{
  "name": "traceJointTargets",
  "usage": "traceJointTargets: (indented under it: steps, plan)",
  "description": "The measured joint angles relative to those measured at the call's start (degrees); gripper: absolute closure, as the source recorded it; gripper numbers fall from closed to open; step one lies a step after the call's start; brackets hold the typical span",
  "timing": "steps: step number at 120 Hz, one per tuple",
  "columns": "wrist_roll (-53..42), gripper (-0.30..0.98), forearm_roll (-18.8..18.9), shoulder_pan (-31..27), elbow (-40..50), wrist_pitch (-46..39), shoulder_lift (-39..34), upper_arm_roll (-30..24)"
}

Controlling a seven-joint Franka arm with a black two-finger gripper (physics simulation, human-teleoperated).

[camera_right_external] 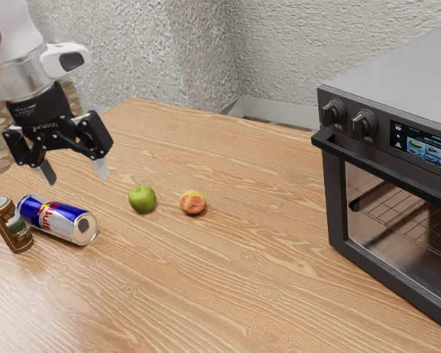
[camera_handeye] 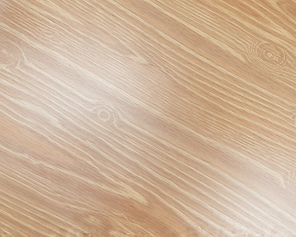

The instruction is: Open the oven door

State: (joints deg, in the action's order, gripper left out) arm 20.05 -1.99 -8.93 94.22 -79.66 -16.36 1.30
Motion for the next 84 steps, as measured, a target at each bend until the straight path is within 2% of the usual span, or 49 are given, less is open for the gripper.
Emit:
traceJointTargets:
  steps: [16, 25, 28, 33, 44, 58, 70, 84]
  plan:
    - [4.7, 0.0, 1.4, 1.4, 2.1, -0.7, -4.3, 0.1]
    - [6.9, 0.0, 3.2, 3.0, 15.0, -5.2, -18.5, -0.2]
    - [7.6, 0.0, 3.5, 4.0, 17.6, -6.9, -21.0, 0.1]
    - [9.2, 0.0, 3.8, 9.7, 20.7, -10.6, -23.1, 2.3]
    - [16.9, 0.0, 3.9, 20.3, 23.6, -19.5, -23.3, 5.1]
    - [26.2, 0.0, 3.1, 28.0, 25.4, -27.4, -20.8, 7.7]
    - [32.5, 0.0, 3.3, 37.1, 25.3, -33.1, -18.1, 13.0]
    - [38.7, 0.0, 3.4, 44.2, 25.3, -39.4, -15.5, 14.2]
